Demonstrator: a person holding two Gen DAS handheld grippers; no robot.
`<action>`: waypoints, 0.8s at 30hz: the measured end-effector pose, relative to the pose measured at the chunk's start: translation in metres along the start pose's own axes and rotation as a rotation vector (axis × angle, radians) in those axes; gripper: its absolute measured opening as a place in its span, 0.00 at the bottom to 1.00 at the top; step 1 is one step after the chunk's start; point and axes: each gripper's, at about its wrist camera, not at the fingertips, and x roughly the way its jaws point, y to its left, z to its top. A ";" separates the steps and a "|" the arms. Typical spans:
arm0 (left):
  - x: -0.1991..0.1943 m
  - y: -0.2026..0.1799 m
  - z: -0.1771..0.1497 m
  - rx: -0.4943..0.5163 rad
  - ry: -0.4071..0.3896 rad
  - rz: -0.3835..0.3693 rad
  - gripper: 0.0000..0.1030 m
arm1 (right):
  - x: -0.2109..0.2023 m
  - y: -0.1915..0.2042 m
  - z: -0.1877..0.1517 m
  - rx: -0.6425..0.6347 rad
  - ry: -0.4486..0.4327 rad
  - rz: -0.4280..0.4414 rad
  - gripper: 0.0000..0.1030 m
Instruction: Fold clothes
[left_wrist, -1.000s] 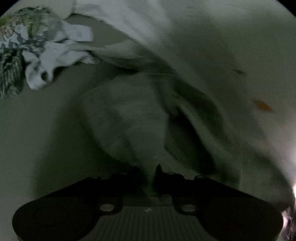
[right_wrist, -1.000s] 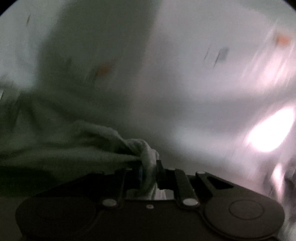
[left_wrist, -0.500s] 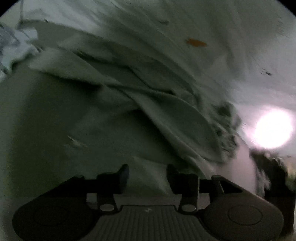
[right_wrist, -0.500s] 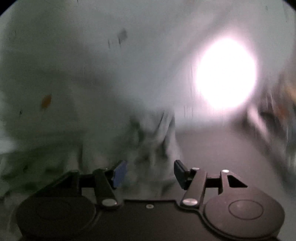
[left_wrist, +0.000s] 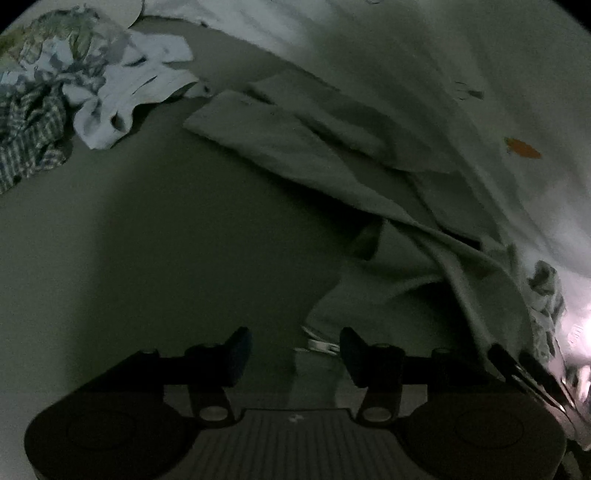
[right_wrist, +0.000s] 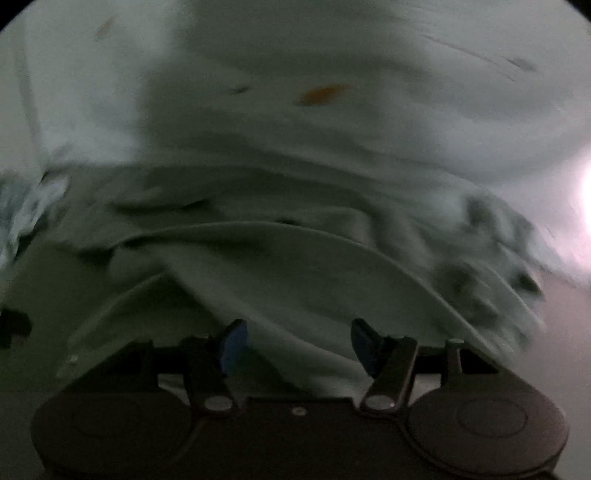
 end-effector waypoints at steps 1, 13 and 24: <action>0.002 0.002 0.002 0.001 0.003 0.003 0.53 | 0.009 0.011 0.002 -0.056 0.002 0.010 0.62; -0.004 0.001 0.009 0.026 -0.015 0.005 0.54 | -0.019 0.006 0.017 -0.125 -0.187 -0.177 0.03; -0.041 -0.004 -0.037 0.009 -0.060 -0.007 0.54 | -0.135 -0.225 -0.111 0.624 0.050 -0.647 0.18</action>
